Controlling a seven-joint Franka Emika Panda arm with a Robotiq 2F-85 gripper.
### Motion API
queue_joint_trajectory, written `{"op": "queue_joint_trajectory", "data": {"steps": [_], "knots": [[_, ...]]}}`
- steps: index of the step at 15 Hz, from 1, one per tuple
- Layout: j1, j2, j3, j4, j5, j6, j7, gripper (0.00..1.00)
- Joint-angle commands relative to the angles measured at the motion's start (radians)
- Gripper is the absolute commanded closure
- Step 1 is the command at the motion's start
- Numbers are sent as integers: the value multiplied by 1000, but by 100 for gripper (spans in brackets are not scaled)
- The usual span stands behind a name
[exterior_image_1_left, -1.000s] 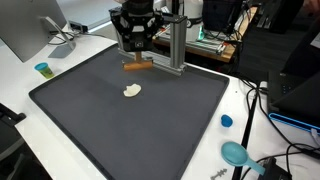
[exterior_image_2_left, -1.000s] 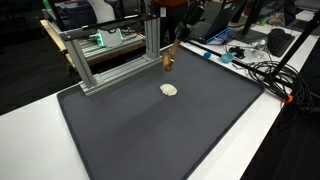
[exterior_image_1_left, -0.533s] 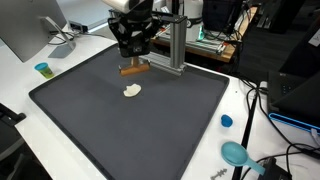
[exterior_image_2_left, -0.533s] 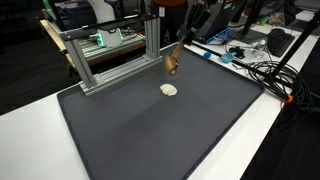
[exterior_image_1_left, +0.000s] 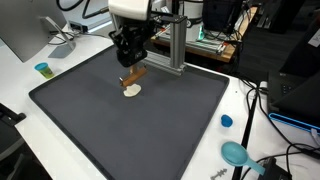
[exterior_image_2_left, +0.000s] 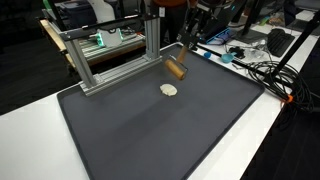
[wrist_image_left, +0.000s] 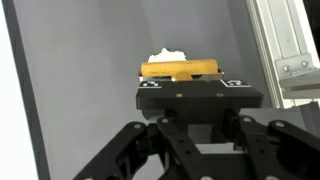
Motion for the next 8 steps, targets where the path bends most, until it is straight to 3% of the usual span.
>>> {"op": "queue_joint_trajectory", "data": {"steps": [1,2,4,5,8], "knots": [[-10,1,-1,-6,8,34,-52,79],[-17,3,-3,-10,9,50,-65,54],[-16,9,-4,-10,9,50,-60,54],[-14,10,-4,-10,9,50,-57,79],[-34,-50,3,-128,8,130,-95,79]]}}
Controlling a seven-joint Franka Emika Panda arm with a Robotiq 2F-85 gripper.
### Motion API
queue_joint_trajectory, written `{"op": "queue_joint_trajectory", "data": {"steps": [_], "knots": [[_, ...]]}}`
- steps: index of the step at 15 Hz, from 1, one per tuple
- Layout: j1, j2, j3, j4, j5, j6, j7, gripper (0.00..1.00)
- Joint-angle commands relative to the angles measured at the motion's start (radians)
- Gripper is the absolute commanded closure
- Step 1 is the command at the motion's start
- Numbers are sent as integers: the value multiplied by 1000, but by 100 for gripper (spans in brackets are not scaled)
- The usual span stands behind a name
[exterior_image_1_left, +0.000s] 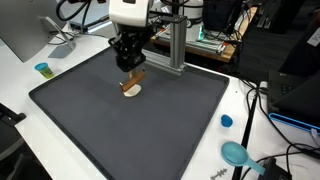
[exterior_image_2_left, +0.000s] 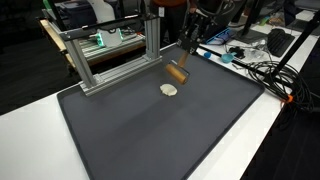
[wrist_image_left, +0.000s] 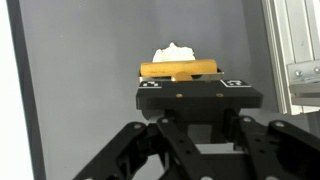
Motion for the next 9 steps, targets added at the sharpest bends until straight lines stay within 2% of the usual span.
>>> {"op": "queue_joint_trajectory", "data": {"steps": [1,4,6,7,8,9], "knots": [[-28,-78,8,-141,7,102,-56,79],[-56,-109,10,-243,14,256,-145,79],[-58,-132,7,-283,29,295,-144,79],[-40,-63,-5,-207,7,254,-112,54],[-43,-72,-6,-227,8,271,-115,79],[-38,-70,-9,-224,5,243,-101,79]]}}
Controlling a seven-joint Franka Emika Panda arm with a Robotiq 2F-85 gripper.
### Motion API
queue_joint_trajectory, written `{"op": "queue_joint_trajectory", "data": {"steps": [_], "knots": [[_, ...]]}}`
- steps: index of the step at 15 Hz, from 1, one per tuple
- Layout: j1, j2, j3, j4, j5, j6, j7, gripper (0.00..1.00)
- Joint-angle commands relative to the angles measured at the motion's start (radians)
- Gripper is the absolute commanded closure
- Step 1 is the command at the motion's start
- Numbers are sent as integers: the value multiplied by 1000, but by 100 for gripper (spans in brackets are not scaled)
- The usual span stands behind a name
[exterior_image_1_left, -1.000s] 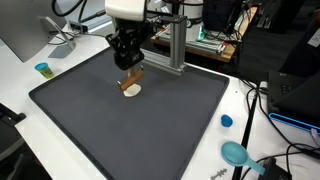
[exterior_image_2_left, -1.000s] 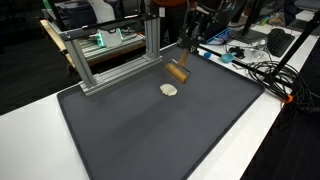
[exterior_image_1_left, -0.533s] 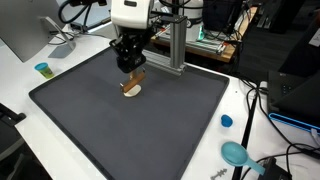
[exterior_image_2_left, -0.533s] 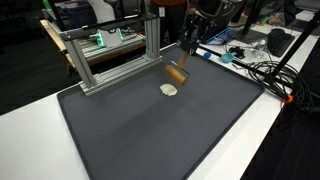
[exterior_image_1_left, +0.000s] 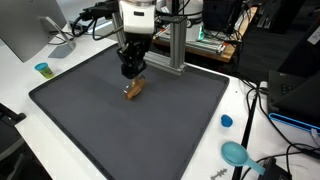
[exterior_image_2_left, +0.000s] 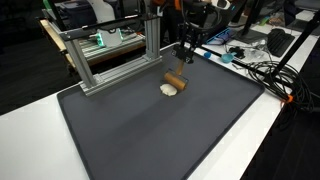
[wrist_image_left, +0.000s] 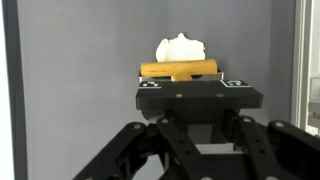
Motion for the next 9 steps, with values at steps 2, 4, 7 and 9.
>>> {"op": "queue_joint_trajectory", "data": {"steps": [2,4,7,9], "knots": [[15,15,-7,11,3,-55,10,79],[18,36,-7,20,-2,-72,8,79],[18,69,-21,48,-20,-62,34,79],[11,74,-26,56,-15,-57,40,79]]}}
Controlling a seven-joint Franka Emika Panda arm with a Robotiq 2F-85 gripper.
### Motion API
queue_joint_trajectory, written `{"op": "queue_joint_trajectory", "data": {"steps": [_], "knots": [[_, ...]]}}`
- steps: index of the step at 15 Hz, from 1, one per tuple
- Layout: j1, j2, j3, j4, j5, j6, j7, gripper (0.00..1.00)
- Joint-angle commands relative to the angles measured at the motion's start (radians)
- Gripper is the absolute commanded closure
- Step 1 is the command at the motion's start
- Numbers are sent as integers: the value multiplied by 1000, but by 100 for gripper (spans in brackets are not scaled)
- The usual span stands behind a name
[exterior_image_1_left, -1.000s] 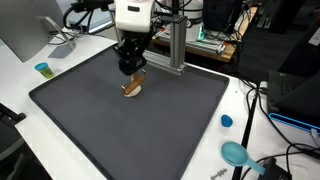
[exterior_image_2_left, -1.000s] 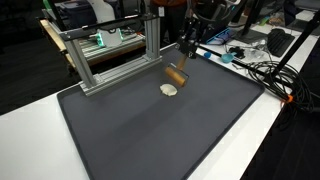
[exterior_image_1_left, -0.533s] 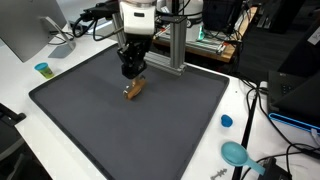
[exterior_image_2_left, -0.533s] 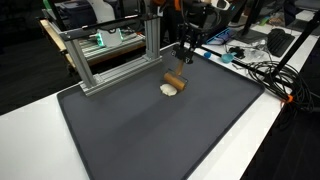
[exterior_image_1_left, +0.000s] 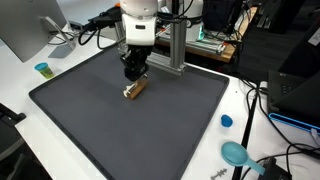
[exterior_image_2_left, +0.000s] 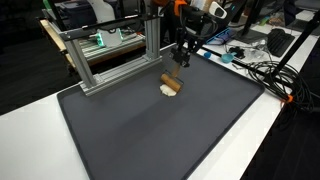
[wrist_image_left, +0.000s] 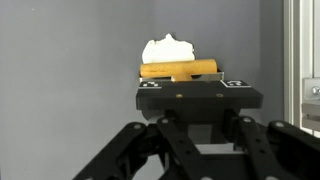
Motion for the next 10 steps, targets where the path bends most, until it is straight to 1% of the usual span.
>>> {"op": "queue_joint_trajectory", "data": {"steps": [1,4,10], "knots": [[-4,29,-23,38,-8,-3,15,79],[-14,34,-35,47,-3,-13,15,79],[-17,110,-31,72,25,-13,21,79]]}}
